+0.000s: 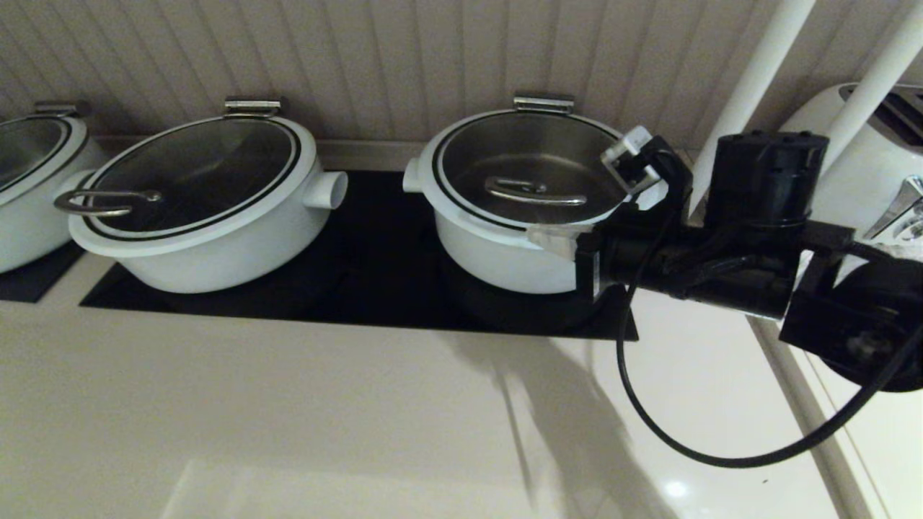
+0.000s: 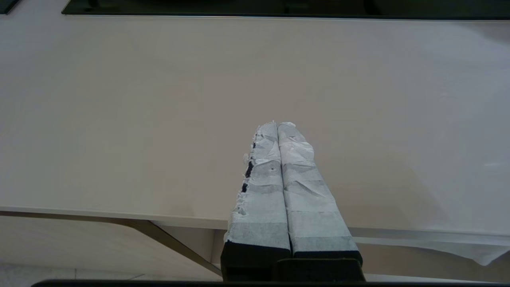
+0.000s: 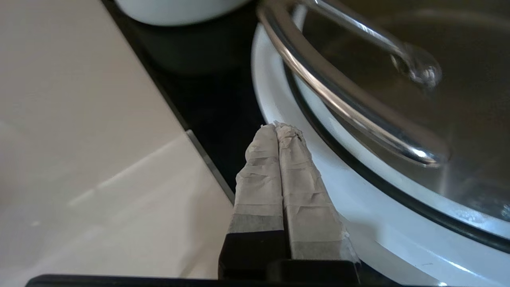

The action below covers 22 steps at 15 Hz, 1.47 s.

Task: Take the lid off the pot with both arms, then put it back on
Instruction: Open the food pot lid a small opening with the right arm

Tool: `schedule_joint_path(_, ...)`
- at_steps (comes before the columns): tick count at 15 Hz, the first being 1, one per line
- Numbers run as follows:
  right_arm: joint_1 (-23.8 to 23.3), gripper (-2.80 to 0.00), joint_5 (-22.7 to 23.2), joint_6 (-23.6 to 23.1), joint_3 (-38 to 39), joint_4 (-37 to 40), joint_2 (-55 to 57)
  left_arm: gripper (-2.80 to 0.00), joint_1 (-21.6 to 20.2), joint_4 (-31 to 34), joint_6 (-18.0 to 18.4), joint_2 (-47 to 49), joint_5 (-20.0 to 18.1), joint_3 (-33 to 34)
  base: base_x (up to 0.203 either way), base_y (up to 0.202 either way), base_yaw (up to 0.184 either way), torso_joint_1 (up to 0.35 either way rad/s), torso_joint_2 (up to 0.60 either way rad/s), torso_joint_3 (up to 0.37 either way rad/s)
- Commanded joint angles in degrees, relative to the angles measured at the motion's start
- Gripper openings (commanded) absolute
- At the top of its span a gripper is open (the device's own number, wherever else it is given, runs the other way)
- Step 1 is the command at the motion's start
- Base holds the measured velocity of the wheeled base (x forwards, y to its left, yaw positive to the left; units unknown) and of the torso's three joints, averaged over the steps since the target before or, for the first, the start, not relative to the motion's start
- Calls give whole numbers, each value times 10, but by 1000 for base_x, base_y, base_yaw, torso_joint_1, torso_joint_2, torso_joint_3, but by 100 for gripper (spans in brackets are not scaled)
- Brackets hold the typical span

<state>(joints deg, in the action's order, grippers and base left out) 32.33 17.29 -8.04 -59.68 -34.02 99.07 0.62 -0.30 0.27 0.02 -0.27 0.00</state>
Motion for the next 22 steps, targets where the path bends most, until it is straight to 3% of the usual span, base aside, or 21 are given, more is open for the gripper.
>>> schedule_joint_path(1, 0, -280, -16, 0, -3, -23, 19, -280, 0, 0, 0, 0, 0, 0, 0, 0, 0, 0, 0, 0)
schedule_joint_path(4, 0, -280, -61, 0, -10, -79, 43, -280, 0, 0, 0, 0, 0, 0, 0, 0, 0, 0, 0, 0)
schedule_joint_path(10, -1, -280, -102, 20, -50, -83, 48, -280, 0, 0, 0, 0, 0, 0, 0, 0, 0, 0, 0, 0)
schedule_joint_path(22, -1, -280, -135, 19, -82, -82, 36, -280, 0, 0, 1, 0, 0, 0, 0, 0, 0, 0, 0, 0)
